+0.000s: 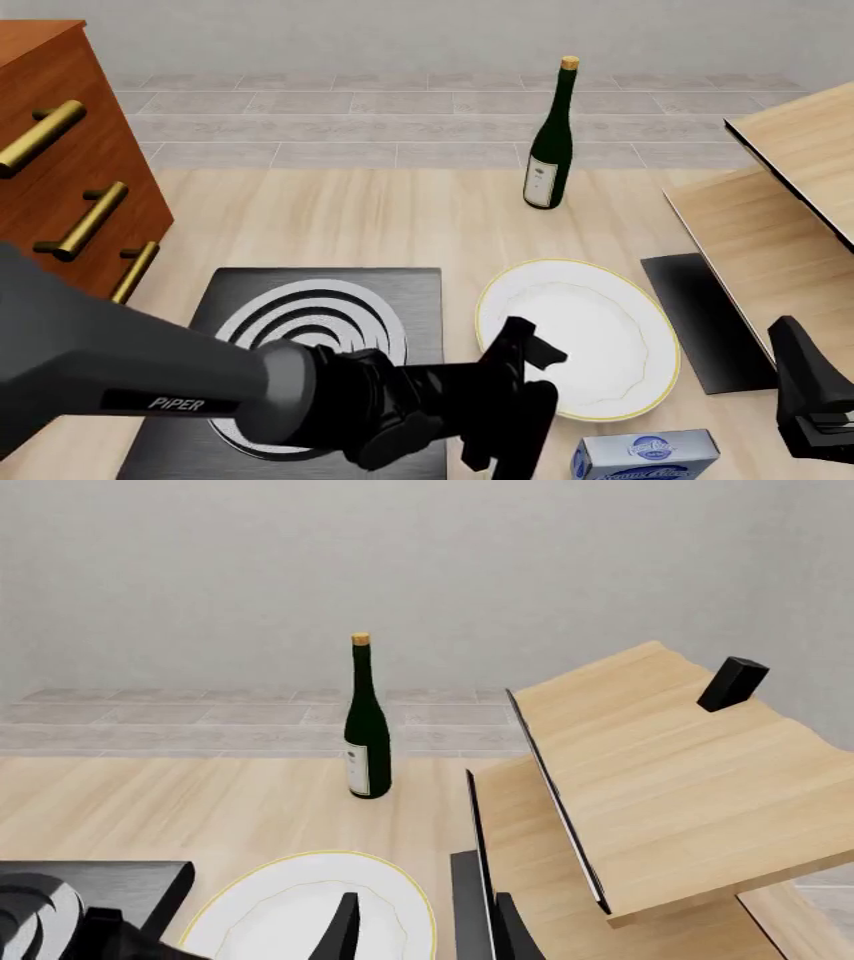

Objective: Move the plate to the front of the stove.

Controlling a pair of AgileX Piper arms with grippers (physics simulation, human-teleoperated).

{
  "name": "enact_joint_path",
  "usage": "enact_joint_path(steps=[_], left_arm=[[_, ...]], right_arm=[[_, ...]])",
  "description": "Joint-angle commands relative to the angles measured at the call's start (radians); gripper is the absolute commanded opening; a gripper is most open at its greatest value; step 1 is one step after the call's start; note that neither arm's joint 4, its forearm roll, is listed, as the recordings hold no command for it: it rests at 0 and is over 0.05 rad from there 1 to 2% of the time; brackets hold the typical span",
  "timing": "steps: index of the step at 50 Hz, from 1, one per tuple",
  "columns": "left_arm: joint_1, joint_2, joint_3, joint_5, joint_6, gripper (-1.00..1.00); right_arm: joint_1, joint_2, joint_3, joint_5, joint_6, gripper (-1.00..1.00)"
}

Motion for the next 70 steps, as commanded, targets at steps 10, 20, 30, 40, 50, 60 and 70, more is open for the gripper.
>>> enact_joint_path(steps=[10, 20, 30, 40, 50, 60, 70], left_arm=[[0.011, 0.013, -0.018, 0.0, 0.005, 1.0], [0.013, 0.026, -0.024, -0.006, 0.01, 1.0], [0.006, 0.034, -0.036, -0.003, 0.007, 1.0], [0.0, 0.058, -0.05, -0.006, -0.003, 1.0], [-0.018, 0.078, -0.07, 0.0, -0.023, 1.0], [-0.007, 0.094, -0.064, -0.009, -0.027, 1.0], [0.015, 0.109, -0.04, -0.037, -0.013, 1.0]], right_arm=[[0.0, 0.0, 0.0, 0.0, -0.002, 1.0], [0.0, 0.0, 0.0, 0.0, -0.002, 1.0], [0.0, 0.0, 0.0, 0.0, -0.002, 1.0], [0.0, 0.0, 0.0, 0.0, -0.002, 1.0], [0.0, 0.0, 0.0, 0.0, -0.002, 1.0], [0.0, 0.0, 0.0, 0.001, -0.002, 1.0], [0.0, 0.0, 0.0, 0.0, -0.002, 1.0]])
